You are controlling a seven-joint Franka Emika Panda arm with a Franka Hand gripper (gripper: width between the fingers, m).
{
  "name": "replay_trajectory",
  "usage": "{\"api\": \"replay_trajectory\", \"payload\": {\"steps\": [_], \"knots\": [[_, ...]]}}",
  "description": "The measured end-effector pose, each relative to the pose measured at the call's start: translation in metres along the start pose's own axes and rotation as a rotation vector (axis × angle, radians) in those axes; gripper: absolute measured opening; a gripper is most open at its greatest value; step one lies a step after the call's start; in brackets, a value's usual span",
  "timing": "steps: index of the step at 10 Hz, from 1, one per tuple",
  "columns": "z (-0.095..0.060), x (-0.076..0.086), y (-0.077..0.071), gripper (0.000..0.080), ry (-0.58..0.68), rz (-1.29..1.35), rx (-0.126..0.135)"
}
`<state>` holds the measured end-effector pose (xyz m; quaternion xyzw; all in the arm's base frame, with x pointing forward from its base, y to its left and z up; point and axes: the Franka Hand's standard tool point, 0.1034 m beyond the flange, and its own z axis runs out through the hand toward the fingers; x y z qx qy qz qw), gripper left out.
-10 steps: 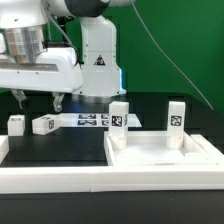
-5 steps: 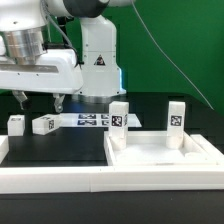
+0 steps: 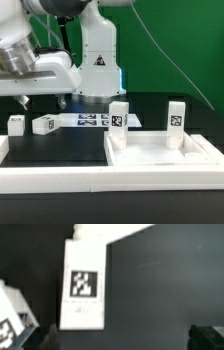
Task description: Assemble square table
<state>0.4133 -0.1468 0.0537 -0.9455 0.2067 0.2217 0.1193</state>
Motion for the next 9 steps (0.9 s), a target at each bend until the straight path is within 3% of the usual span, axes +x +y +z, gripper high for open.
{"api": "replay_trajectory", "payload": {"steps": [3,8,9], "knots": [[0.007,0.002,0.009,0.0649,0.002,0.016,-0.010],[0.012,0.001,0.012,0.0649,-0.020,0.021,-0.012],[0.015,-0.005,0.014,0.0649,-0.094,0.021,-0.010]]}}
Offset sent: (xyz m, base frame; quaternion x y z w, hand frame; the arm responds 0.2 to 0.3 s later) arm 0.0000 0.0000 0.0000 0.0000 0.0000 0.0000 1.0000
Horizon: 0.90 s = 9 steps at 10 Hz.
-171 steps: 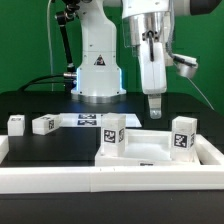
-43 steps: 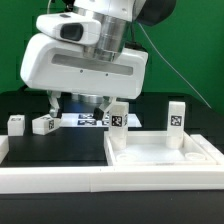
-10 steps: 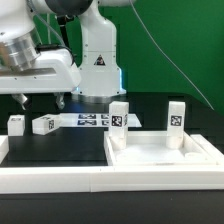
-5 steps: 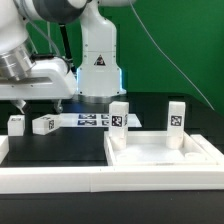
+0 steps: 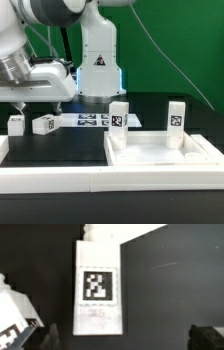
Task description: Assemble square table
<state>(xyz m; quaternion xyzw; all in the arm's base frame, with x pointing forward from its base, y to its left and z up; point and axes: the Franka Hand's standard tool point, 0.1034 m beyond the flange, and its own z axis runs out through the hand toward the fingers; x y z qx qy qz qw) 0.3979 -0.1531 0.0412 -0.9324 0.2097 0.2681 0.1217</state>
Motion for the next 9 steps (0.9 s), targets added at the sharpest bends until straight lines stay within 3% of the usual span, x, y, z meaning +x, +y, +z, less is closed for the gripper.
{"api": "replay_trajectory", "payload": {"steps": [4,5,9], "knots": [[0.0031,0.0016,0.0108,0.0649,-0.277,0.022,0.018],[0.0047,0.0046,0.0139,0.0649,-0.322,0.028,0.011],[0.0078,0.0086,0.0053,0.0649,-0.327,0.072,-0.020]]}}
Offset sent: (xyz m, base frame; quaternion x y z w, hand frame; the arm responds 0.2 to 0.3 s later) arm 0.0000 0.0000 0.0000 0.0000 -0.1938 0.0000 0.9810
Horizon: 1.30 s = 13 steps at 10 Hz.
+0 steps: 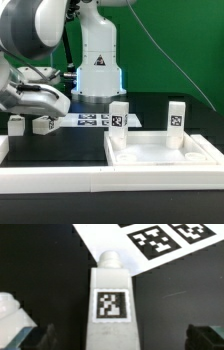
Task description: Assemble square table
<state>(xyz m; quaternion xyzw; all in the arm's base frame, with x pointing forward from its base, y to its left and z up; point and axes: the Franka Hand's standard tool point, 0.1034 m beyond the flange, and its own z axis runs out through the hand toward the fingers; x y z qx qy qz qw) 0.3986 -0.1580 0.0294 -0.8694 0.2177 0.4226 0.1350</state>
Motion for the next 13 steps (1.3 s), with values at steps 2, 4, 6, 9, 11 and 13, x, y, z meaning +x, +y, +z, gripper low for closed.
{"api": "replay_trajectory", "payload": {"steps": [2,4,6,9,11,13], "knots": [[0.000,0.001,0.002,0.0649,0.005,0.000,0.001],[0.001,0.003,-0.001,0.0649,0.017,-0.003,-0.007],[0.003,0.003,-0.005,0.0649,0.014,0.003,-0.012],[0.007,0.006,-0.013,0.0649,0.021,-0.004,-0.023],[0.008,0.006,-0.015,0.0649,0.021,-0.007,-0.024],[0.014,0.008,-0.012,0.0649,0.029,-0.010,-0.026]]}}
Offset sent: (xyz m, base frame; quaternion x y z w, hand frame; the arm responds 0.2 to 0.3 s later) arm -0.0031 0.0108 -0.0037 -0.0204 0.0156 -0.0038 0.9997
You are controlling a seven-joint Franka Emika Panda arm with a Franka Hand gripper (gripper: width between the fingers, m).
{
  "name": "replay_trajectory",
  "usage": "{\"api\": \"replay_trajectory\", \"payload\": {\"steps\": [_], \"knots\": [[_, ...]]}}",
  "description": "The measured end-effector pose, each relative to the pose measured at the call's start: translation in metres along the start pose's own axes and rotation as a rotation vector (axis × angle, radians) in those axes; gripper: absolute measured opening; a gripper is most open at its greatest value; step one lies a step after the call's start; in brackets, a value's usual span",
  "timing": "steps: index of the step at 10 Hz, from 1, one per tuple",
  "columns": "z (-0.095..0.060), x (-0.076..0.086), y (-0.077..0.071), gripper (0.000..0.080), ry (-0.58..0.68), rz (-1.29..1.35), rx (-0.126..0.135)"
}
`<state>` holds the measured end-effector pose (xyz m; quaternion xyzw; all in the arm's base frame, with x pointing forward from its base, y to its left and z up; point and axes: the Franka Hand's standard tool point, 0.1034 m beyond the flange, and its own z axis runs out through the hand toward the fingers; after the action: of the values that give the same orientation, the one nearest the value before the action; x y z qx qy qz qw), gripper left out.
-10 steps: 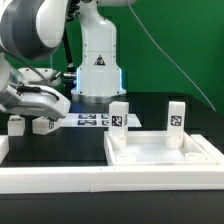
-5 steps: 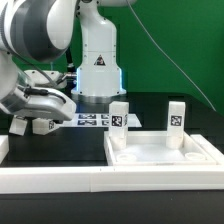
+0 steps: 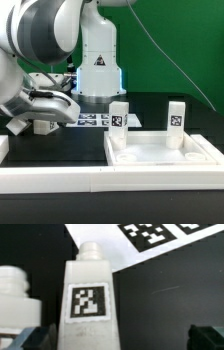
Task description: Assemble square table
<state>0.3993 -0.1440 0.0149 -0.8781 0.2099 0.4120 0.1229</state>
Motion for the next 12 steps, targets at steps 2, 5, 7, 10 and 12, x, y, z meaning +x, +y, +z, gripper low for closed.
{"api": "replay_trajectory", "payload": {"steps": [2,5,7,10,12], "knots": [[0.009,-0.001,0.006,0.0649,0.011,-0.062,0.000],[0.017,-0.002,0.010,0.0649,0.017,-0.162,-0.002],[0.019,-0.002,0.009,0.0649,0.015,-0.124,-0.005],[0.021,-0.001,0.002,0.0448,0.025,-0.016,-0.022],[0.020,0.000,0.003,0.0286,0.026,-0.010,-0.019]]}}
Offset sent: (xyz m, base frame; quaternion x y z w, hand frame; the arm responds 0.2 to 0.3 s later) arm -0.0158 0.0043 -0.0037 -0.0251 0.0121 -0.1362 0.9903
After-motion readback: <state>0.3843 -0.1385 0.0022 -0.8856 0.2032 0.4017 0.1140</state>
